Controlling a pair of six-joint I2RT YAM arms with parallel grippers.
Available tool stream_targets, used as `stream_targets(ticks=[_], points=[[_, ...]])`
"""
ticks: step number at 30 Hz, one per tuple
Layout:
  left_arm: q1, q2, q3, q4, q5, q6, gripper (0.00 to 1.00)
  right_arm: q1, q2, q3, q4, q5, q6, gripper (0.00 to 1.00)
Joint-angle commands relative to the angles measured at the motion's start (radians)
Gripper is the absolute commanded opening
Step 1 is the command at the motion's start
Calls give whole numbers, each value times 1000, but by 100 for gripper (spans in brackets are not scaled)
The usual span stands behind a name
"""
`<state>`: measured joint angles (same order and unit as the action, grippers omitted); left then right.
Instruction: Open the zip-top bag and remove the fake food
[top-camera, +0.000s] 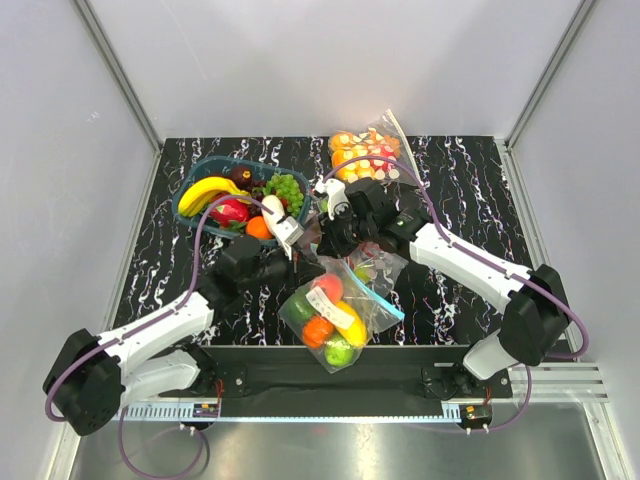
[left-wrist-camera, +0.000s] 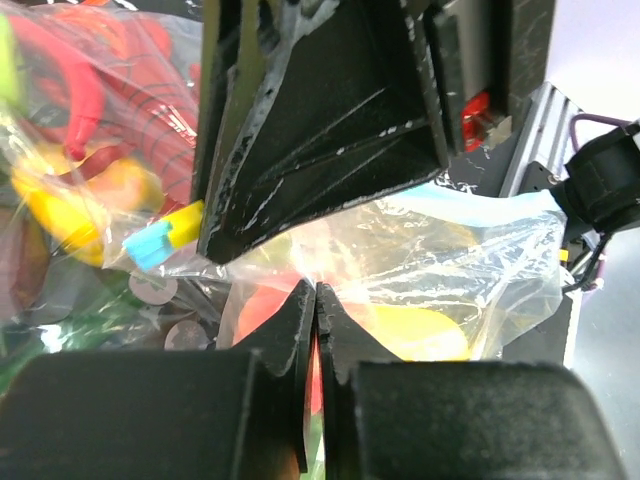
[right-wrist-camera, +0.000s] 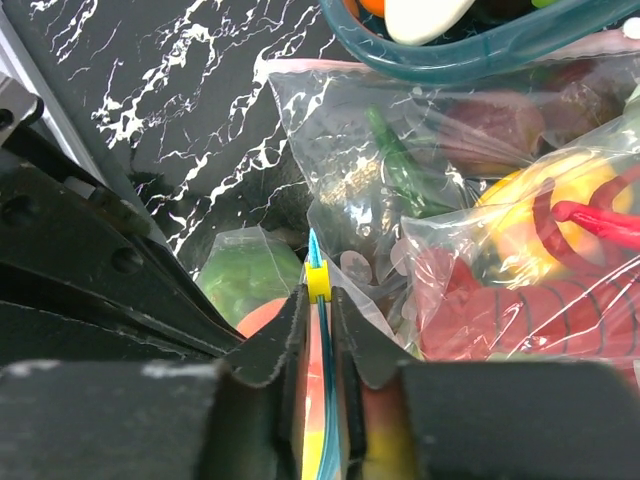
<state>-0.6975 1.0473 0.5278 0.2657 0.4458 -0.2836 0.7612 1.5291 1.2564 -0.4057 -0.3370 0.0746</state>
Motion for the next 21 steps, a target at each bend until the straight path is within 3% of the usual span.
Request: stream_targets(ticks=[1,3,5,7,9,15,21], points=[[-5,-46,9,-20,-59,17,8,12,-40,-2,31,16,1,17],[-4,-62,-11,-34,-70,9,12,10,-50,-8,42,21,5,11],[-5,-92,-31,-46,-88,-8,29,10,-70,-21,67,27,13,7],[-4,-128,-60,-54,-114,-19,53,10,-93,-44,96,32,27,5],[-5,-153,-78,-62,-137,-26,62,10,-113,-63,117,27,39,4],[3,-224,-77,-95,-231,-19,74,10,-198,-133,212,-28,53,2],[15,-188,-49,26,-161,-58,77,10,-218,-166,243,-100,63,2]])
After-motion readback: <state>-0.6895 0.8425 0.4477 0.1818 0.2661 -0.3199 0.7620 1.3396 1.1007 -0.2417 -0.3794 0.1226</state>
